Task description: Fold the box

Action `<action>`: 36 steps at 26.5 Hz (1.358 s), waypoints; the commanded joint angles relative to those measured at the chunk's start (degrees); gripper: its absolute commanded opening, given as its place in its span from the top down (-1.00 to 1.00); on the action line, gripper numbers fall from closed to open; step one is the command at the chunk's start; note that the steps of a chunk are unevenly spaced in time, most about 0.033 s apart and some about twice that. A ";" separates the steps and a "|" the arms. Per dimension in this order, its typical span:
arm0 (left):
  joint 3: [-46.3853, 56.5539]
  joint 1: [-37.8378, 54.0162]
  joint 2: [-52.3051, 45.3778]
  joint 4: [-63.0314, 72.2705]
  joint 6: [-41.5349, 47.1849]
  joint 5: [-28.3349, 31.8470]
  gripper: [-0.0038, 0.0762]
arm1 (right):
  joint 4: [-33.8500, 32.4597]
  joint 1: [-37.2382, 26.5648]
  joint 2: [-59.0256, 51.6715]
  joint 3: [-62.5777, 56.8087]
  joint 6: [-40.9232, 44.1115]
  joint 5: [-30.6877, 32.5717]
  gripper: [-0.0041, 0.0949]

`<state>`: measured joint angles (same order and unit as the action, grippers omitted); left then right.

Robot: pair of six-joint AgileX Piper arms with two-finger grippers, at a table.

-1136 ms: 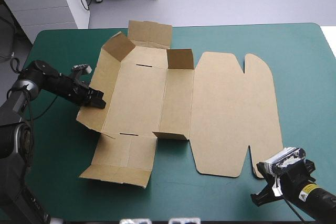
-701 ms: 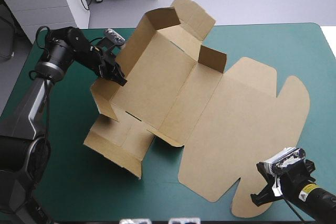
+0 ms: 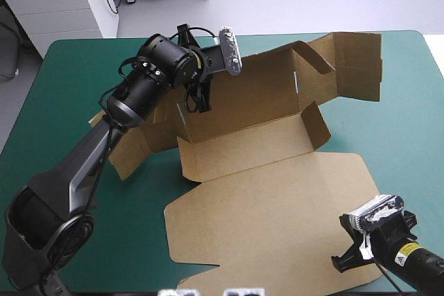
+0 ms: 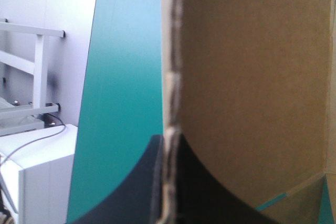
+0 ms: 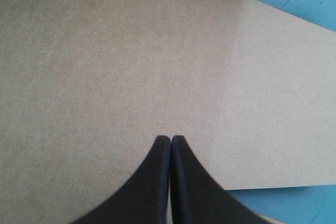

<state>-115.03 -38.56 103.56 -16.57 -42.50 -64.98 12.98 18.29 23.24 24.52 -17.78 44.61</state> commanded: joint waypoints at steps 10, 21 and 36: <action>5.67 -8.07 -6.10 -13.57 -4.46 11.29 0.92 | 0.50 0.01 0.48 1.57 -0.07 -3.55 0.96; 31.96 -8.07 -20.52 -26.29 3.95 32.70 0.92 | 0.96 0.01 0.48 1.57 -0.07 -4.95 0.96; 47.81 -7.96 -22.31 -60.91 37.69 38.68 0.92 | 1.61 0.01 0.48 1.57 6.77 -8.43 0.96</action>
<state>-67.21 -46.42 84.04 -69.41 -11.39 -27.80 13.32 18.29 23.24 24.52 -12.10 41.21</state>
